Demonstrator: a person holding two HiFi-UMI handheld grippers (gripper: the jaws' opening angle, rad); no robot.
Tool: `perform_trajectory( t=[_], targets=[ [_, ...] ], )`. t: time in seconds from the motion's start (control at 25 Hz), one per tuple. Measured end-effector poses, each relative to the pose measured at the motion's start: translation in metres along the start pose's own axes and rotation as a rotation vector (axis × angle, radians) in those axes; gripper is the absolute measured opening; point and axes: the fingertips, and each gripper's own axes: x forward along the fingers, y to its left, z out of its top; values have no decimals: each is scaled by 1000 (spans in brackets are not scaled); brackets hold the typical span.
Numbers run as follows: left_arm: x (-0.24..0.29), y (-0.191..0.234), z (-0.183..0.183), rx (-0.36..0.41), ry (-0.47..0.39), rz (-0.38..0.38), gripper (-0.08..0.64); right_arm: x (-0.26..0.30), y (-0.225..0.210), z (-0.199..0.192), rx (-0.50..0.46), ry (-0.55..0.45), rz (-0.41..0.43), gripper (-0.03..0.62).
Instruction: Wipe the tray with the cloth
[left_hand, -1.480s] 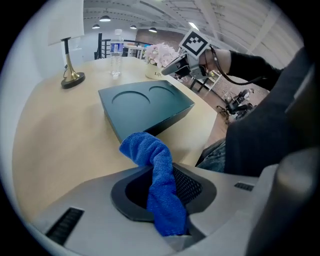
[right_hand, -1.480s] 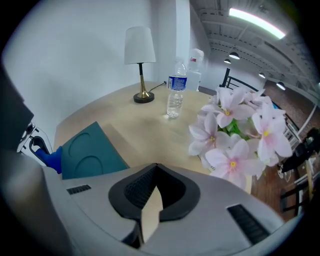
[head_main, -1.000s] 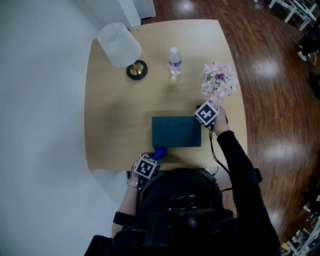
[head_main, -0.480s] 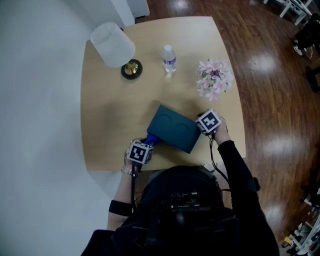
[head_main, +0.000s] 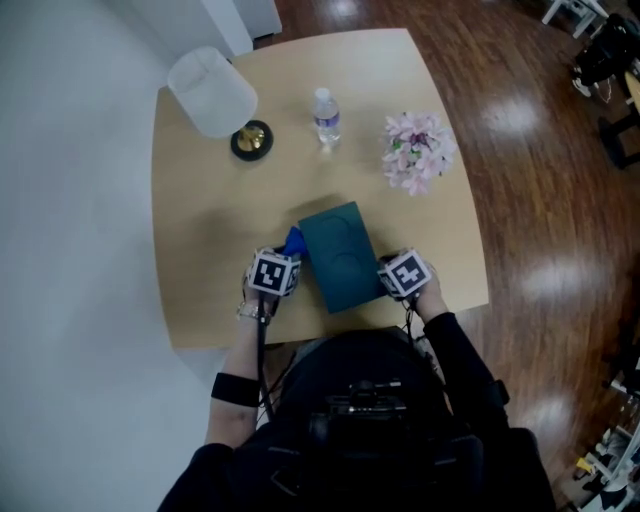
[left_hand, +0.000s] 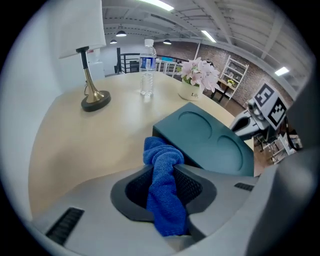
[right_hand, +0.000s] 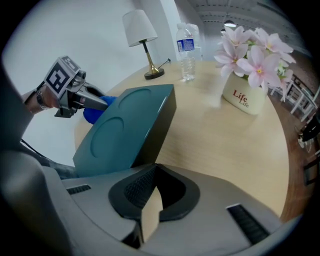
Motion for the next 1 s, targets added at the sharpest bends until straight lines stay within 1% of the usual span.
perform_trajectory(
  t=[0.12, 0.2, 0.28, 0.4, 0.48, 0.6, 0.76, 0.88, 1.0],
  targets=[
    [2, 3, 6, -5, -9, -12, 114, 6, 20, -11, 0, 23, 24, 5],
    [3, 4, 7, -11, -23, -22, 114, 9, 23, -17, 11, 35, 14, 6],
    [1, 9, 8, -23, -46, -16, 114, 10, 19, -18, 39, 25, -9, 6],
    [-7, 19, 10, -62, -94, -3, 114, 3, 5, -19, 78, 11, -65, 6],
    [-9, 26, 13, -68, -110, 5, 114, -5, -3, -15, 96, -19, -95, 6],
    [0, 36, 23, -35, -101, 2, 114, -12, -4, -8, 112, -51, -107, 6],
    [16, 31, 39, 28, -100, -62, 115, -11, 9, -7, 116, -40, -97, 6],
    [17, 25, 34, 87, -69, -86, 115, -11, 14, -7, 127, -45, -94, 6],
    [12, 2, 20, 161, -42, -164, 115, -13, 12, -7, 134, -49, -103, 6]
  ],
)
